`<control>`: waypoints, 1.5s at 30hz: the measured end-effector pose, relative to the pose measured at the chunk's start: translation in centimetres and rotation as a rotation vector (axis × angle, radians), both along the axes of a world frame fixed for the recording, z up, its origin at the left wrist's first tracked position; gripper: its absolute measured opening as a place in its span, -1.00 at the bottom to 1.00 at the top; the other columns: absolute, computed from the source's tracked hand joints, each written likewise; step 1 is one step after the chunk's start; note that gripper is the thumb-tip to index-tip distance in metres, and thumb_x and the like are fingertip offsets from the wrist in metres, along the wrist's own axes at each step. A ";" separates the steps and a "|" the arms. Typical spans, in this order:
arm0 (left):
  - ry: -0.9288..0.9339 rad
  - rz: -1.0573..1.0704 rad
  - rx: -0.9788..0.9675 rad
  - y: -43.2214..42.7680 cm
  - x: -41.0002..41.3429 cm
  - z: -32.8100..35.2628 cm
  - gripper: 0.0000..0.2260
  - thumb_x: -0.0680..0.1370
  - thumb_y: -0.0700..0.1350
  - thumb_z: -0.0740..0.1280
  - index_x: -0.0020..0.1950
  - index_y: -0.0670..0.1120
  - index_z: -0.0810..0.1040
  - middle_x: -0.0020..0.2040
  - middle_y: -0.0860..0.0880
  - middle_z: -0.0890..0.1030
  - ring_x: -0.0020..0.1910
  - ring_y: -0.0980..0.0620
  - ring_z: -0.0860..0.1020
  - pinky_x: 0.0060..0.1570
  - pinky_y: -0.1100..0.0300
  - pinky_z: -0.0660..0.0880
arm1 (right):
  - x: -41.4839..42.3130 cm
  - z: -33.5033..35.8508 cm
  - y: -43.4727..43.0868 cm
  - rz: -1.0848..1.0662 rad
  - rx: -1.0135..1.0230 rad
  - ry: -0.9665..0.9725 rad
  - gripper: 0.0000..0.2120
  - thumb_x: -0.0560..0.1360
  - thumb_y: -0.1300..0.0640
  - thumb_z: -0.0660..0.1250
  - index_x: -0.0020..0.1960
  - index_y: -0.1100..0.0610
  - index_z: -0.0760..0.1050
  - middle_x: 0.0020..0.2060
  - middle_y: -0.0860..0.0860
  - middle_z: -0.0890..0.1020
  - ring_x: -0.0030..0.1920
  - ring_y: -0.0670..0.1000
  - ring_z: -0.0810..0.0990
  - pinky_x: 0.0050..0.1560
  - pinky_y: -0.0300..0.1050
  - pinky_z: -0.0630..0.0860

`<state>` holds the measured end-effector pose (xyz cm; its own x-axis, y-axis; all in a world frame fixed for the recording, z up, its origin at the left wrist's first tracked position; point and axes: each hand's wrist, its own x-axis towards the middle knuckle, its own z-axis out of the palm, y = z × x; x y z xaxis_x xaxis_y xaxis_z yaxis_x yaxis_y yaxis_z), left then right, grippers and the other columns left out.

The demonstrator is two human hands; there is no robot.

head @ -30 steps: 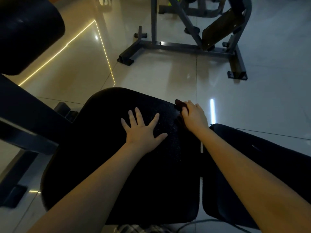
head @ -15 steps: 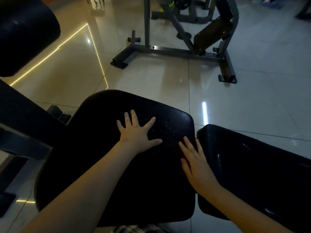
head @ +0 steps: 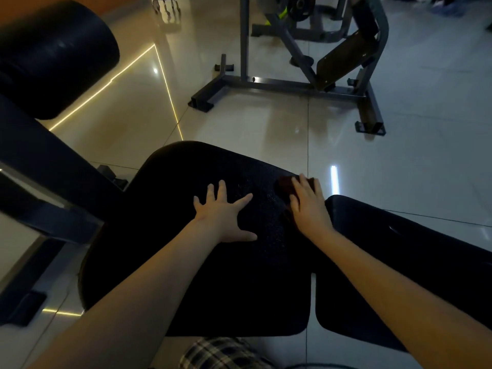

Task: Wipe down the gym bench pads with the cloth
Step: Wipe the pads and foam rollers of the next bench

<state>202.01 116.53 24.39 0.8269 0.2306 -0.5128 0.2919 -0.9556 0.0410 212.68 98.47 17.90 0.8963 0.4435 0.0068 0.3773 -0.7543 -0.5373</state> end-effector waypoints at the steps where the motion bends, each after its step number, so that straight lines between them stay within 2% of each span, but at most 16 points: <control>1: 0.002 0.003 -0.003 -0.1 -0.2 0.0 -0.09 0.42 0.42 0.33 0.56 0.32 -0.20 0.57 -0.20 -0.35 0.54 -0.30 -0.30 0.47 -0.36 -0.13 | -2.1 -0.2 -1.0 0.036 0.003 -0.003 -0.52 0.67 0.08 0.06 0.57 0.04 0.07 0.57 -0.03 -0.01 0.56 0.07 -0.24 0.53 0.08 -0.15; 4: 0.024 0.003 0.006 -0.2 -0.7 0.0 -0.05 0.40 0.41 0.36 0.55 0.33 -0.22 0.57 -0.18 -0.36 0.54 -0.29 -0.30 0.46 -0.37 -0.11 | -9.5 -1.3 -3.7 0.127 0.028 -0.019 -0.51 0.65 0.03 0.04 0.55 -0.04 0.01 0.55 -0.13 -0.05 0.54 -0.05 -0.30 0.54 0.13 -0.06; 7: 0.044 0.001 0.023 -0.6 -1.3 0.2 -0.03 0.39 0.40 0.38 0.55 0.33 -0.23 0.58 -0.17 -0.35 0.55 -0.30 -0.29 0.45 -0.37 -0.09 | -16.7 -2.7 -5.2 0.206 -0.004 -0.151 -0.53 0.66 -0.03 -0.06 0.54 0.02 0.13 0.55 -0.01 0.17 0.56 0.08 -0.05 0.44 0.22 0.15; 9: 0.056 0.009 0.028 -0.9 -1.7 0.4 -0.01 0.37 0.39 0.41 0.55 0.32 -0.23 0.58 -0.16 -0.34 0.55 -0.29 -0.28 0.46 -0.37 -0.08 | -18.4 -3.1 -5.7 0.250 -0.040 -0.200 -0.54 0.68 -0.06 -0.13 0.52 0.04 0.19 0.52 0.01 0.26 0.53 0.12 0.09 0.39 0.28 0.20; 11: 0.071 0.019 0.031 -1.2 -1.9 0.7 0.02 0.35 0.38 0.43 0.55 0.33 -0.23 0.59 -0.15 -0.32 0.56 -0.29 -0.26 0.46 -0.37 -0.05 | -17.5 -2.9 -5.7 0.296 -0.045 -0.238 -0.55 0.66 -0.04 -0.04 0.51 0.05 0.22 0.51 -0.01 0.27 0.53 0.12 0.10 0.43 0.23 0.16; 13: 0.085 0.040 0.028 -1.5 -2.1 1.0 0.04 0.34 0.37 0.46 0.55 0.34 -0.23 0.59 -0.13 -0.32 0.56 -0.28 -0.25 0.45 -0.37 -0.03 | -15.3 -2.5 -5.1 0.314 -0.049 -0.216 -0.51 0.62 -0.04 -0.01 0.52 0.05 0.22 0.52 -0.06 0.19 0.55 0.08 0.01 0.47 0.13 0.03; 15: 0.099 0.064 0.011 -1.6 -2.7 1.1 0.06 0.33 0.35 0.48 0.54 0.34 -0.24 0.58 -0.12 -0.34 0.56 -0.27 -0.27 0.44 -0.39 -0.04 | -12.0 -1.5 -3.8 0.255 -0.033 -0.149 -0.49 0.62 -0.07 -0.05 0.54 0.02 0.16 0.53 -0.11 0.07 0.55 0.03 -0.11 0.49 0.06 -0.12; 17: 0.110 0.073 -0.014 -1.7 -3.7 1.2 0.07 0.33 0.33 0.49 0.54 0.34 -0.25 0.58 -0.11 -0.37 0.55 -0.26 -0.29 0.42 -0.42 -0.03 | -8.4 -0.6 -2.1 0.159 -0.042 -0.116 -0.51 0.64 -0.02 0.01 0.56 0.02 0.13 0.55 -0.08 0.05 0.56 0.06 -0.14 0.49 0.03 -0.18; 24: 0.091 0.140 -0.058 -2.2 -7.6 0.4 0.10 0.30 0.34 0.51 0.54 0.35 -0.25 0.57 -0.07 -0.40 0.55 -0.25 -0.30 0.40 -0.45 -0.01 | -0.2 0.1 1.7 0.050 -0.199 -0.160 -0.52 0.66 0.03 0.01 0.56 0.10 0.15 0.55 0.05 0.17 0.55 0.18 -0.01 0.51 0.20 0.04; 27: 0.059 0.153 -0.089 -2.1 -7.9 0.2 0.09 0.29 0.34 0.52 0.54 0.36 -0.22 0.57 -0.05 -0.40 0.55 -0.24 -0.31 0.39 -0.46 -0.05 | -0.8 -0.1 1.5 0.069 -0.233 -0.192 -0.52 0.67 0.03 -0.01 0.57 0.10 0.11 0.56 0.05 0.13 0.56 0.17 -0.04 0.52 0.21 -0.01; 31: 0.076 0.181 -0.103 -2.2 -7.6 0.5 0.10 0.29 0.33 0.53 0.54 0.36 -0.22 0.57 -0.04 -0.40 0.55 -0.23 -0.32 0.39 -0.46 -0.05 | -5.9 0.1 -0.3 0.241 -0.232 -0.212 -0.51 0.67 0.03 0.01 0.57 0.10 0.08 0.57 0.05 0.10 0.57 0.14 -0.08 0.54 0.15 -0.12; 36: 0.048 0.206 -0.092 -2.1 -7.7 -0.1 0.09 0.27 0.34 0.52 0.53 0.39 -0.21 0.57 -0.01 -0.39 0.56 -0.20 -0.32 0.40 -0.44 -0.08 | -13.0 -1.3 -4.5 0.622 -0.149 -0.311 -0.49 0.62 -0.02 -0.01 0.51 0.15 0.26 0.51 0.08 0.27 0.54 0.17 0.09 0.49 0.16 0.07; 38: 0.027 0.219 -0.104 -2.1 -7.8 -0.4 0.08 0.27 0.35 0.52 0.53 0.39 -0.19 0.57 0.01 -0.38 0.56 -0.18 -0.32 0.41 -0.42 -0.11 | -12.0 -1.1 -3.7 0.713 -0.178 -0.317 -0.48 0.62 -0.04 -0.04 0.52 0.15 0.24 0.52 0.07 0.24 0.55 0.16 0.07 0.50 0.11 0.03; 41: -0.055 0.218 -0.124 -1.8 -8.8 -0.5 0.07 0.30 0.38 0.47 0.57 0.29 -0.18 0.59 0.04 -0.32 0.57 -0.13 -0.28 0.45 -0.35 -0.16 | -9.4 0.2 0.8 0.760 -0.190 -0.310 -0.46 0.64 -0.05 -0.08 0.56 0.12 0.12 0.56 0.03 0.14 0.57 0.11 -0.04 0.52 0.02 -0.09; 43: -0.137 0.258 -0.106 -1.5 -10.6 -1.0 0.07 0.33 0.42 0.39 0.60 0.18 -0.21 0.61 0.05 -0.26 0.59 -0.11 -0.23 0.50 -0.25 -0.16 | -7.4 0.6 5.4 0.723 -0.216 -0.313 -0.49 0.66 0.00 -0.03 0.57 0.12 0.07 0.57 0.04 0.10 0.57 0.11 -0.06 0.53 0.05 -0.08; 45: -0.187 0.334 -0.054 -1.2 -13.4 -1.5 0.02 0.33 0.50 0.25 0.60 0.17 -0.20 0.61 0.06 -0.25 0.59 -0.09 -0.22 0.53 -0.21 -0.17 | -6.1 1.0 10.4 0.673 -0.231 -0.333 -0.50 0.67 0.02 -0.03 0.58 0.13 0.05 0.57 0.05 0.09 0.57 0.12 -0.06 0.52 0.09 -0.07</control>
